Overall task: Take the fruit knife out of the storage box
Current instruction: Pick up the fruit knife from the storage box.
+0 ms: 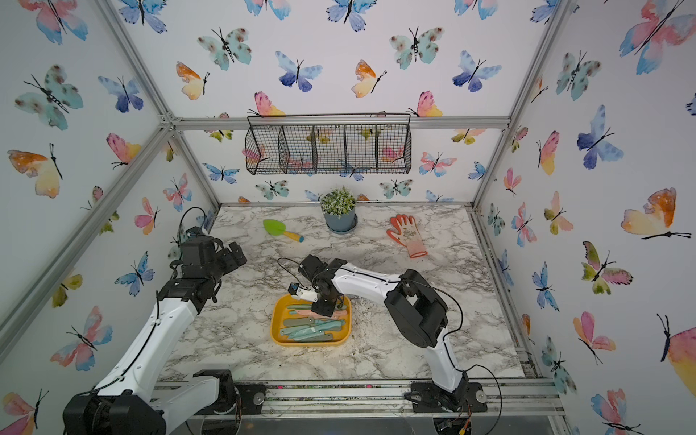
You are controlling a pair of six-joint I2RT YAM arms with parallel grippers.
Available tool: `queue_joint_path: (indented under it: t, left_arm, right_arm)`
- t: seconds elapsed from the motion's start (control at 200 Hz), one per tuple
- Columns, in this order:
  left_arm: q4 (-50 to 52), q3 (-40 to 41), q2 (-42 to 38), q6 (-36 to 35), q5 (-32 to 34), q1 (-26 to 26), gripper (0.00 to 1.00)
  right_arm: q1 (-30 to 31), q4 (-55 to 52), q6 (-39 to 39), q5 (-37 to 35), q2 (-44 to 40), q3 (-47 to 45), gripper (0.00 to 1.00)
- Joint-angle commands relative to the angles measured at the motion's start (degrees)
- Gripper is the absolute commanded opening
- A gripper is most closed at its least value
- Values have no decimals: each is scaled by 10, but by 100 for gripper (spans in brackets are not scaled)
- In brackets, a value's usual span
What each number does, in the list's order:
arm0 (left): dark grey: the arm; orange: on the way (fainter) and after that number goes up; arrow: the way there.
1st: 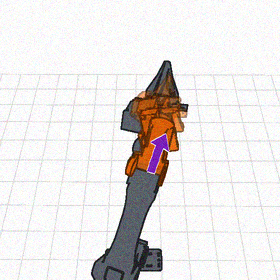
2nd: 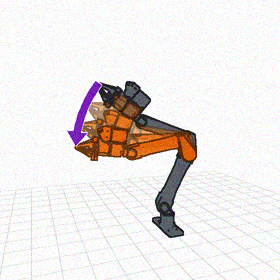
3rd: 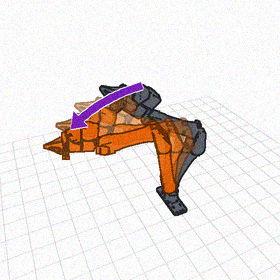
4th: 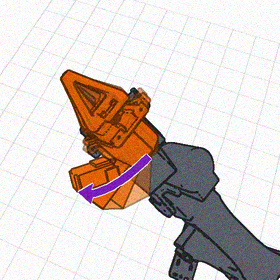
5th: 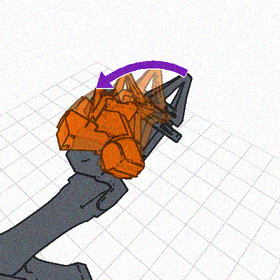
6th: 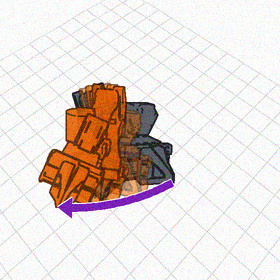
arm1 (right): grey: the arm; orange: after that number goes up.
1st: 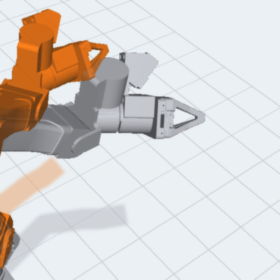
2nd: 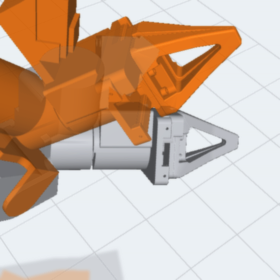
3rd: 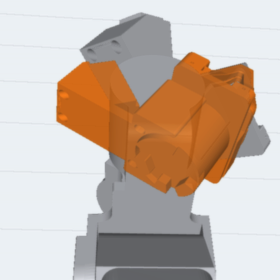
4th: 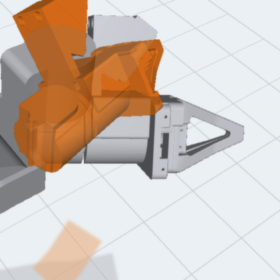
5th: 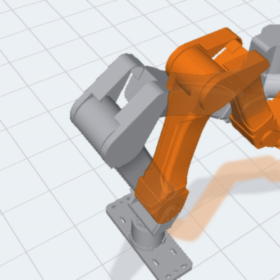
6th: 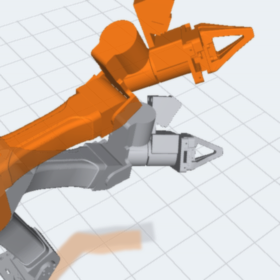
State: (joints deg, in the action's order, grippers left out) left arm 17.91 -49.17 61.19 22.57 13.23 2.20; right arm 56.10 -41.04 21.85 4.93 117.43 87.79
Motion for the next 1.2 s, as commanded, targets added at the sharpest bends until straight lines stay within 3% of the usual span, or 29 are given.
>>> queue_joint_path:
  t: [0.0,0.611,1.196]
  left_arm:
    - [9,-10,0,4,12,-3,98]
    - [9,-9,-2,4,13,-3,98]
    - [9,-9,-1,5,11,-3,98]
  right_arm:
    - [-10,2,-8,-8,-10,-12,27]
    - [-12,9,-10,-7,-17,-18,12]
    - [-12,20,-14,15,-97,-35,9]
